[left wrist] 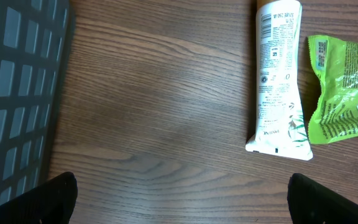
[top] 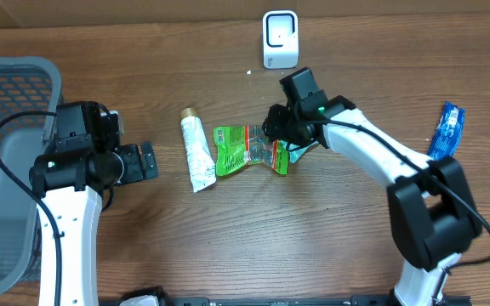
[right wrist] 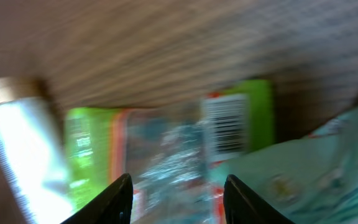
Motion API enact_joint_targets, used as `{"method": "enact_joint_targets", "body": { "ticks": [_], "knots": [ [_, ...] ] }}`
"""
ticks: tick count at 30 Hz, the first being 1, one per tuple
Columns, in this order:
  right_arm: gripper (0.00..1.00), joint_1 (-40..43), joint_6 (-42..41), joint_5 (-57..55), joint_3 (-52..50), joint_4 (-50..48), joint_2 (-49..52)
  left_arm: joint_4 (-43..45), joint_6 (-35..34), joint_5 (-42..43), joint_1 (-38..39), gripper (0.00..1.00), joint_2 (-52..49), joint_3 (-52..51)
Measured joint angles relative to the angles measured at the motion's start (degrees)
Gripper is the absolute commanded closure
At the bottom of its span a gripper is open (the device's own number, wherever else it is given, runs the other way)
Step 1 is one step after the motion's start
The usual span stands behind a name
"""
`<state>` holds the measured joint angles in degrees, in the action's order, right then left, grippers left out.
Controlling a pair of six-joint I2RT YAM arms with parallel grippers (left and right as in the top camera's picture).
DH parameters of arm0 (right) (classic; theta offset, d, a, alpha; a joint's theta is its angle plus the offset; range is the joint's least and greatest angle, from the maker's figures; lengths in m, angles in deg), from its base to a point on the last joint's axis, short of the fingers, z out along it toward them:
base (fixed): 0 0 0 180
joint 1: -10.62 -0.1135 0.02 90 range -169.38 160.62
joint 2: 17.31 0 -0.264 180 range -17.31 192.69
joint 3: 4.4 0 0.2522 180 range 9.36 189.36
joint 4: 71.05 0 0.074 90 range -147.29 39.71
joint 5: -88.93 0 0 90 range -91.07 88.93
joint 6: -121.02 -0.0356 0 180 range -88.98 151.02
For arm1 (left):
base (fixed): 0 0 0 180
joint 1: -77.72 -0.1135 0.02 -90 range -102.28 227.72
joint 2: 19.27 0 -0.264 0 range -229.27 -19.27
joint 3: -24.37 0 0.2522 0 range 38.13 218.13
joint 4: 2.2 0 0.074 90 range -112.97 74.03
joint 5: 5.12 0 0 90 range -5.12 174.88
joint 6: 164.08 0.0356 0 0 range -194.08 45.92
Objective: Scan the item barcode
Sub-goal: 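Move the right gripper back toward the pale green packet, then lower the right gripper and close it on the pale green packet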
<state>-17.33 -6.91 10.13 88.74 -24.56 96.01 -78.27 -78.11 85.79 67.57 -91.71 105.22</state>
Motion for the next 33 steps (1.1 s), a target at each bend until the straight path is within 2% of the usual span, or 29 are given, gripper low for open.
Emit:
{"method": "enact_joint_targets", "body": {
  "ticks": [7, 11, 16, 20, 23, 27, 28, 33],
  "knots": [
    [0.47, 0.3, 0.8, -2.2, 0.0, 6.8, 1.6, 0.0, 0.0, 0.0, 0.0, 0.0, 0.0, 0.0],
    [0.44, 1.7, 4.6, -2.6, 0.2, 15.5, 1.6, 0.0, 0.0, 0.0, 0.0, 0.0, 0.0, 0.0],
    [0.41, 6.5, 9.6, -4.9, 2.7, 23.9, 1.3, 0.0, 0.0, 0.0, 0.0, 0.0, 0.0, 0.0],
    [0.43, 11.9, 12.8, -4.3, 6.4, 26.6, -0.6, 0.0, 0.0, 0.0, 0.0, 0.0, 0.0, 0.0],
    [0.56, 15.8, 15.7, -0.5, 9.0, 24.4, -2.6, 0.0, 0.0, 0.0, 0.0, 0.0, 0.0, 0.0],
    [0.91, 17.4, 17.2, 3.9, 10.4, 18.3, -4.4, 0.0, 0.0, 0.0, 0.0, 0.0, 0.0, 0.0],
    [0.96, 17.0, 17.1, 4.5, 10.4, 16.9, -4.4, 0.0, 0.0, 0.0, 0.0, 0.01, 0.0, 0.0],
    [0.96, 14.2, 16.0, 6.7, 10.3, 12.4, -2.1, 0.0, 0.0, 0.0, 0.0, 0.0, 0.0, 0.0]
  ]
}}
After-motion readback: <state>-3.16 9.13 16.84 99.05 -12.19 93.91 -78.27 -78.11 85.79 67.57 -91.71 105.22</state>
